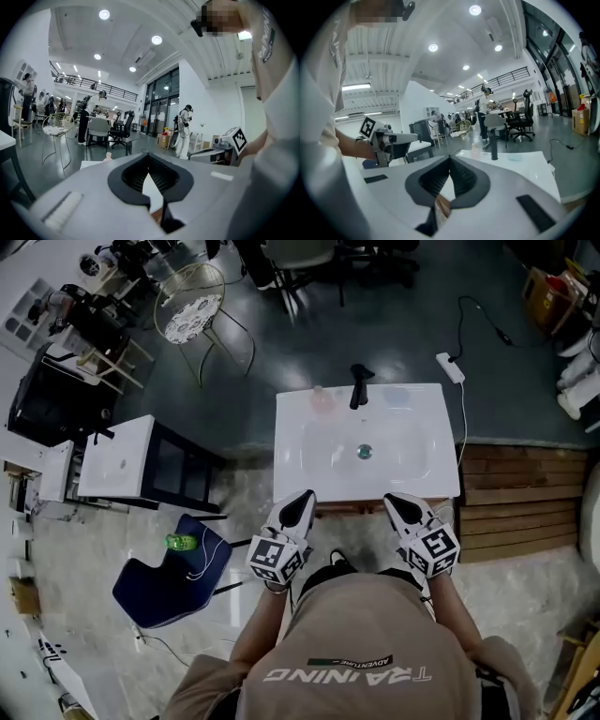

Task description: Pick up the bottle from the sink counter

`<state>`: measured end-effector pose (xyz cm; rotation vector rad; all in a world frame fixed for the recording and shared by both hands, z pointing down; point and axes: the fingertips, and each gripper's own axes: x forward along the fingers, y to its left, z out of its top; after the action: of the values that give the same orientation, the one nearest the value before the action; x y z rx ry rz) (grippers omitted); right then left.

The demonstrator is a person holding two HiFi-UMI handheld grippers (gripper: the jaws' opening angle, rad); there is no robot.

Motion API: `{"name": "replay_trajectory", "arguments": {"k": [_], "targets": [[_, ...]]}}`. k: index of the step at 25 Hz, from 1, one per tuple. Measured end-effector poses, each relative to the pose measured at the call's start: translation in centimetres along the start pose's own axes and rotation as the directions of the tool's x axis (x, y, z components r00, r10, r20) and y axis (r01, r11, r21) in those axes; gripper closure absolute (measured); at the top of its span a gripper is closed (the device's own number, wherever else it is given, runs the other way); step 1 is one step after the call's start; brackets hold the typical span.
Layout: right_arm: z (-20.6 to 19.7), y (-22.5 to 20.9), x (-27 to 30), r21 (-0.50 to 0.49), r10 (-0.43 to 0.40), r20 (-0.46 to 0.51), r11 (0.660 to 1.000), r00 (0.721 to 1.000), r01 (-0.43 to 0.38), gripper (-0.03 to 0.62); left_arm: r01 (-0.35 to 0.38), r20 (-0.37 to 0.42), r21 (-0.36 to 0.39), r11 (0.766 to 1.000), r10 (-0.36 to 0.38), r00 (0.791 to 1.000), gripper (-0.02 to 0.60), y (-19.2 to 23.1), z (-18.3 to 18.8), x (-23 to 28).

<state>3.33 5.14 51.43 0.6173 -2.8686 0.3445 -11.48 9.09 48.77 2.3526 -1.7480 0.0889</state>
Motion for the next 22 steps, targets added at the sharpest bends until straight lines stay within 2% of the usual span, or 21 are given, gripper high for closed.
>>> {"name": "replay_trajectory", "arguments": {"k": [4,10,15,20,22], "targets": [[0.6,0.0,3.6,-0.005,-0.043,0.013,0.999,0.999,0.043,0.587,0.058,-0.01,0.064,0.996,-0.058,0.998,0.574,3.3,-0.2,1.0],[1.6,-0.9,6.3,0.023,-0.129,0.024,0.991,0.991,0.128,0.586,0.101,-0.048,0.017,0.995,-0.1,0.994,0.574,6.2,-1.9,1.7],[2.0,-2.8,7.8,0.015,-0.144,0.015,0.99,0.99,0.143,0.587,0.088,-0.065,0.015,0.996,-0.087,0.994,0.574,8.6,-2.6,4.1],[1.5,-7.0,8.5,0.089,-0.123,0.003,0.988,0.992,0.123,0.588,0.065,-0.088,0.016,0.998,-0.064,0.994,0.574,8.9,-2.0,8.1],[1.6,-8.5,9.3,0.059,-0.1,-0.006,0.993,0.995,0.1,0.586,0.048,-0.101,0.031,0.998,-0.044,0.994,0.574,9.4,-1.4,9.7]]}}
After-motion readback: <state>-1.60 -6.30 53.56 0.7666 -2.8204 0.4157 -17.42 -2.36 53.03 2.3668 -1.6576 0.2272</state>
